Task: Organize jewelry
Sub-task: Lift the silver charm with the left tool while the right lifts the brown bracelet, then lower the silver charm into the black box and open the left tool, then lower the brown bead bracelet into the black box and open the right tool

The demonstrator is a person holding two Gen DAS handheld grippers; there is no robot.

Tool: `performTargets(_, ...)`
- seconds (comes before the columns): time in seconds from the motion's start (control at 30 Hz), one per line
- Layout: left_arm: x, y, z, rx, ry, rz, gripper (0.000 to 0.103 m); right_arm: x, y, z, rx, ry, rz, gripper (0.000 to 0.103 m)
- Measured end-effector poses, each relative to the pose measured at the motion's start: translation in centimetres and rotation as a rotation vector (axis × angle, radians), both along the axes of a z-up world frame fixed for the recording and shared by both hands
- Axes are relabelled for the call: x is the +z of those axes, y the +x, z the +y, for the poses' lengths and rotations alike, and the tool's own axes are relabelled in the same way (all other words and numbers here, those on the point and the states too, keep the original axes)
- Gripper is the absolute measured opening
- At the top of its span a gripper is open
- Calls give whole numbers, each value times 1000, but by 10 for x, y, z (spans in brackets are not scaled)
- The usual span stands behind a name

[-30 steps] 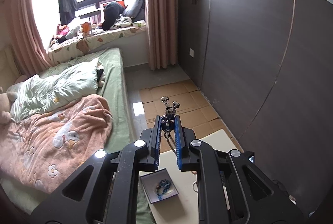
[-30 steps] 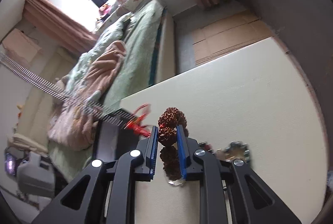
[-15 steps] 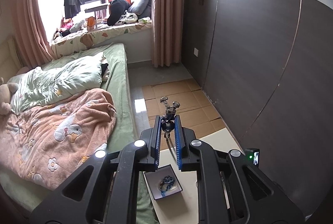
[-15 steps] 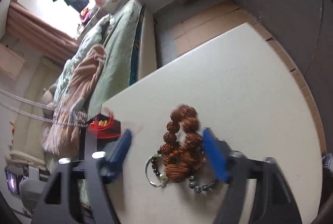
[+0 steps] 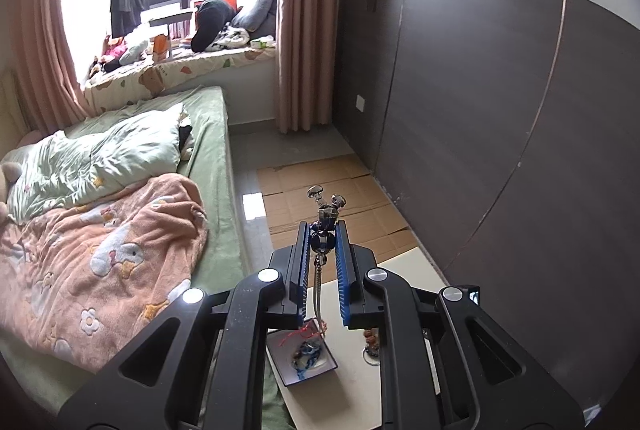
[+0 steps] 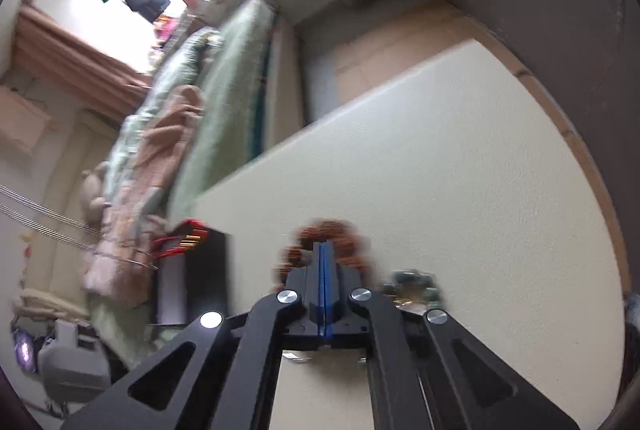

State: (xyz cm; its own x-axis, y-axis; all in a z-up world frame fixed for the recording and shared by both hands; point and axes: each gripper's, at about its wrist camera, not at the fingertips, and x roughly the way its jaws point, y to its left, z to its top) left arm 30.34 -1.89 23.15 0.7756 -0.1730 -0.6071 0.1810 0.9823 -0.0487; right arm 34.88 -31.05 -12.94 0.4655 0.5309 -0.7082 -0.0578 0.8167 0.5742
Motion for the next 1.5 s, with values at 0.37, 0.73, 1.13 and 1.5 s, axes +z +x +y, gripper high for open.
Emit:
performTargets(0.37, 10, -6, 8, 30, 17, -25, 13, 4, 4, 6, 2, -150, 8, 24)
performTargets(0.73, -41, 15, 28, 35, -33, 60, 13, -33, 20, 17, 19, -267, 101, 23)
performTargets(1.13, -111, 28, 47, 21, -87, 171, 13, 18, 0, 18, 40, -128, -52, 17)
performTargets(1.5, -216, 29, 44, 5, -138, 291, 62, 79, -14, 54, 106, 3, -235, 17)
